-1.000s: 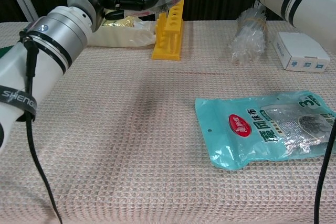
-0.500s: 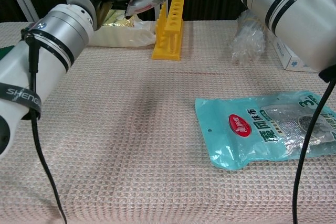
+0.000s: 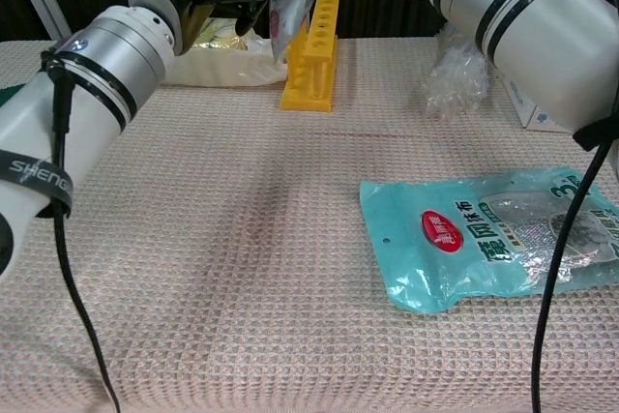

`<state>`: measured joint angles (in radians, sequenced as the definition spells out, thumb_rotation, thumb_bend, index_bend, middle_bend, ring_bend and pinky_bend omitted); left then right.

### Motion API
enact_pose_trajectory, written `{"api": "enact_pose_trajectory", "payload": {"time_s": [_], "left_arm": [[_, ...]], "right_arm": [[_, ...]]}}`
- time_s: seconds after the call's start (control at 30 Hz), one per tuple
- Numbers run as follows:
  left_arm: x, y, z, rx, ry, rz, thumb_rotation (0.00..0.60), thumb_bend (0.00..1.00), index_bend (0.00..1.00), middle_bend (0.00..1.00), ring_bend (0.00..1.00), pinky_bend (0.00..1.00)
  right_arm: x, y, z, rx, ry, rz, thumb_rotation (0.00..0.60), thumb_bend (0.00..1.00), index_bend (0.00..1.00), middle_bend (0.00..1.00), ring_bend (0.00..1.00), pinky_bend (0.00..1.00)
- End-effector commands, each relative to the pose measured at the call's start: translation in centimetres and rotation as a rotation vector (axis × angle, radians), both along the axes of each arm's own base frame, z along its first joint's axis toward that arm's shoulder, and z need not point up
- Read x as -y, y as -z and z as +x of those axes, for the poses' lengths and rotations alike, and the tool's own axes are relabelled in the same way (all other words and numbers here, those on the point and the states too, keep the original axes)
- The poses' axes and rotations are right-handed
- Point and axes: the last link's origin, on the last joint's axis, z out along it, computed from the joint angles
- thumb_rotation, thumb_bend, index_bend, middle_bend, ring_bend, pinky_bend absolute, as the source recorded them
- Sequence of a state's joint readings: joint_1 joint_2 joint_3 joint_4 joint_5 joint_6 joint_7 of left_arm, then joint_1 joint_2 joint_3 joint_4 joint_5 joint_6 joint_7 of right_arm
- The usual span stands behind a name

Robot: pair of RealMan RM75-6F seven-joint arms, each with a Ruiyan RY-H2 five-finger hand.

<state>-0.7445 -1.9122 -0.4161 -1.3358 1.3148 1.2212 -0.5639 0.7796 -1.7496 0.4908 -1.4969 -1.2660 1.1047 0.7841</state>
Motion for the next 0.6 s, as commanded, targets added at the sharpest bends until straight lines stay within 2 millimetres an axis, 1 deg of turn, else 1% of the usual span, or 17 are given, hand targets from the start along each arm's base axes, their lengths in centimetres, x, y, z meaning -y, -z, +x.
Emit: {"api": "enact_pose_trajectory", "payload": {"time_s": [0.03, 0.13, 0.2, 0.3, 0.43, 0.53, 0.57, 0.6], "left_arm": [[0.0, -0.3, -0.7, -0.044, 0.003, 0.013, 0.600, 0.42, 0.85, 0.94, 0.78, 0.82], [-0.3, -0.7, -2.1, -0.135, -0.002, 0.027, 0.600, 0.42, 0.85, 0.94, 0.78, 0.82], [-0.5, -1.0, -3.3, -0.226, 0.001, 0.042, 0.600, 0.42, 0.85, 0.94, 0.78, 0.82], [-0.8, -1.7, -5.5, -0.373, 0.004, 0.060, 0.600, 0.42, 0.85, 0.94, 0.78, 0.82], [-0.8, -2.5, -7.3, -0.503, 0.016, 0.087, 0.600, 0.42, 0.85, 0.94, 0.78, 0.82], [-0.5, -2.6, -8.3, -0.588, 0.056, 0.082, 0.600, 0.41, 0.84, 0.93, 0.77, 0.81], [-0.3, -2.5, -8.6, -0.621, 0.075, 0.066, 0.600, 0.39, 0.78, 0.87, 0.72, 0.76], [0.0, -2.4, -9.0, -0.671, 0.107, 0.037, 0.600, 0.34, 0.68, 0.77, 0.63, 0.69]], "right_arm": [[0.3, -1.8, -1.0, -0.008, 0.025, -0.057, 0.223, 0.00, 0.00, 0.00, 0.00, 0.00], [0.5, -4.4, -2.2, -0.009, 0.055, -0.128, 0.218, 0.00, 0.00, 0.00, 0.00, 0.00], [0.6, -5.9, -3.2, -0.026, 0.075, -0.171, 0.210, 0.00, 0.00, 0.00, 0.00, 0.00], [0.3, -8.4, -5.3, -0.077, 0.117, -0.246, 0.202, 0.00, 0.00, 0.00, 0.00, 0.00], [-0.9, -10.2, -7.8, -0.118, 0.154, -0.306, 0.199, 0.00, 0.00, 0.00, 0.00, 0.00], [-1.7, -11.0, -9.3, -0.147, 0.171, -0.339, 0.199, 0.00, 0.00, 0.00, 0.00, 0.00], [-1.9, -11.2, -9.5, -0.153, 0.174, -0.346, 0.198, 0.00, 0.00, 0.00, 0.00, 0.00], [-2.2, -11.3, -10.0, -0.160, 0.180, -0.353, 0.198, 0.00, 0.00, 0.00, 0.00, 0.00]]}}
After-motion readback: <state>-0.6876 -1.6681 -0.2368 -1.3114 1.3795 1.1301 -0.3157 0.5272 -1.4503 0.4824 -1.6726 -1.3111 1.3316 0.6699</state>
